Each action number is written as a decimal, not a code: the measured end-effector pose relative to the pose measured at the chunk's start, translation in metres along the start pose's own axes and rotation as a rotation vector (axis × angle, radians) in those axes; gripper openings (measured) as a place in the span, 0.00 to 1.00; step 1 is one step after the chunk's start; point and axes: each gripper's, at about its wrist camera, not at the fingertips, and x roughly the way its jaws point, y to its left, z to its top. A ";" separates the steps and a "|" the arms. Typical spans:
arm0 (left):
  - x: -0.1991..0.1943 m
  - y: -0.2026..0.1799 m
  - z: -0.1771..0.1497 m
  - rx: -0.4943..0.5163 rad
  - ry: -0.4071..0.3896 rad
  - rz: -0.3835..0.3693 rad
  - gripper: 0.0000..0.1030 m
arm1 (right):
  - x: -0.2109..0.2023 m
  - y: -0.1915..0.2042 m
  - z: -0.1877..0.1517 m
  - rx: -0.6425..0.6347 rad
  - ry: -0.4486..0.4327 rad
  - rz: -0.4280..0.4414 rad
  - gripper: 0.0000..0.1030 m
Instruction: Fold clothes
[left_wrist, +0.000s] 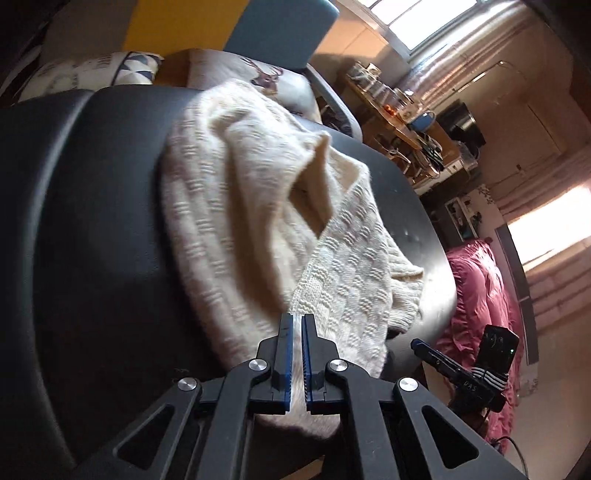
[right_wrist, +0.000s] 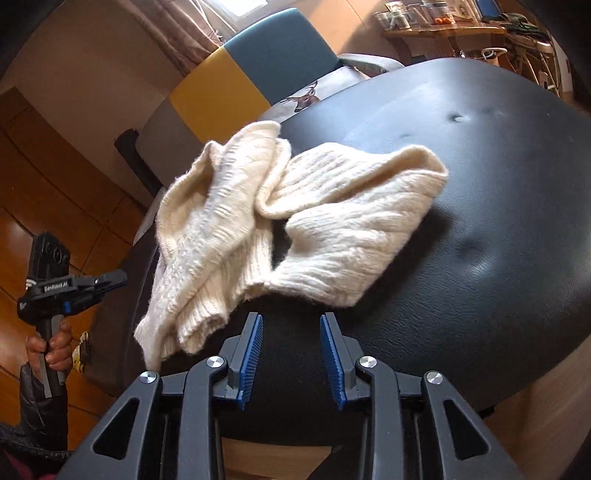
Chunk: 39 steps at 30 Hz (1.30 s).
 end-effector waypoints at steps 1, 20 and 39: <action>-0.003 0.008 -0.004 -0.018 -0.008 -0.002 0.05 | 0.003 0.002 0.004 0.003 0.002 0.006 0.31; 0.070 -0.017 -0.009 0.141 0.052 -0.055 0.08 | 0.014 0.036 0.005 -0.070 0.030 -0.019 0.32; -0.117 0.051 0.001 -0.054 -0.480 -0.020 0.06 | 0.123 0.037 0.102 -0.229 0.129 -0.362 0.32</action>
